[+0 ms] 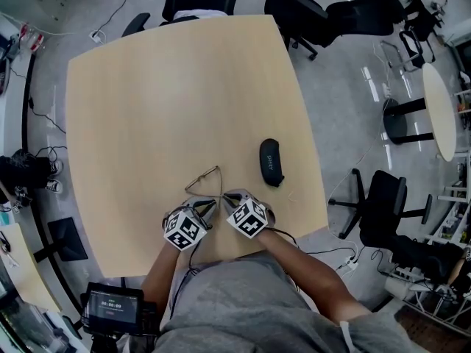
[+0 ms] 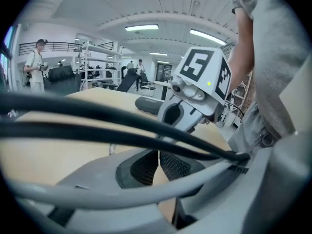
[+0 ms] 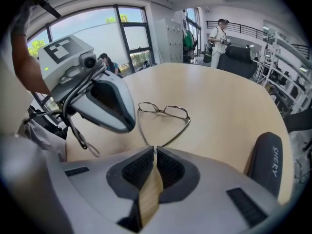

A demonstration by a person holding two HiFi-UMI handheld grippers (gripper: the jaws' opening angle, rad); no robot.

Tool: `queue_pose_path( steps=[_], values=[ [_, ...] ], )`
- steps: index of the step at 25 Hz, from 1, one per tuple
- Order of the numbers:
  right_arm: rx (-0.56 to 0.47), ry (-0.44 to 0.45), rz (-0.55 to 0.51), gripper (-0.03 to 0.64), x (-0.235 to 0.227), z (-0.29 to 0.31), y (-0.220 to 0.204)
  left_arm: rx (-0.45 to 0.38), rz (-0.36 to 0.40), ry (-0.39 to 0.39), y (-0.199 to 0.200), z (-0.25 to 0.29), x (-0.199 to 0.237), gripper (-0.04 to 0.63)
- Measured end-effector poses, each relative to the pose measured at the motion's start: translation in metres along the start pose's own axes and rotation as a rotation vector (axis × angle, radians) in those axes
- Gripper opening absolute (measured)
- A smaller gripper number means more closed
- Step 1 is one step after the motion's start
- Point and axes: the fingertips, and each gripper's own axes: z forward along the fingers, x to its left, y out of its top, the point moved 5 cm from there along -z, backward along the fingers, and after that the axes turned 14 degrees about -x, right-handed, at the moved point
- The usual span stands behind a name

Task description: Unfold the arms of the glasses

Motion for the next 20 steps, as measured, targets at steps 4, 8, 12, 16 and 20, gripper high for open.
queue_pose_path(
  steps=[4,8,12,16,20],
  values=[
    [-0.024,0.095,0.004,0.015,0.01,-0.005,0.005,0.0,0.002,0.069,0.01,-0.007,0.023,0.009],
    [-0.138,0.187,0.065,0.015,0.012,-0.014,0.024,0.136,0.089,0.059,-0.006,0.007,0.025,0.009],
    [-0.141,0.117,0.125,0.015,-0.012,-0.005,0.029,0.185,0.126,0.03,-0.018,0.018,0.028,0.009],
    [-0.127,0.089,0.16,0.015,-0.02,0.001,0.026,0.185,0.083,0.033,-0.021,0.024,0.033,0.009],
    [-0.034,0.205,0.239,0.015,-0.01,0.002,0.013,0.202,-0.006,0.002,-0.035,0.021,0.036,0.009]
  ],
)
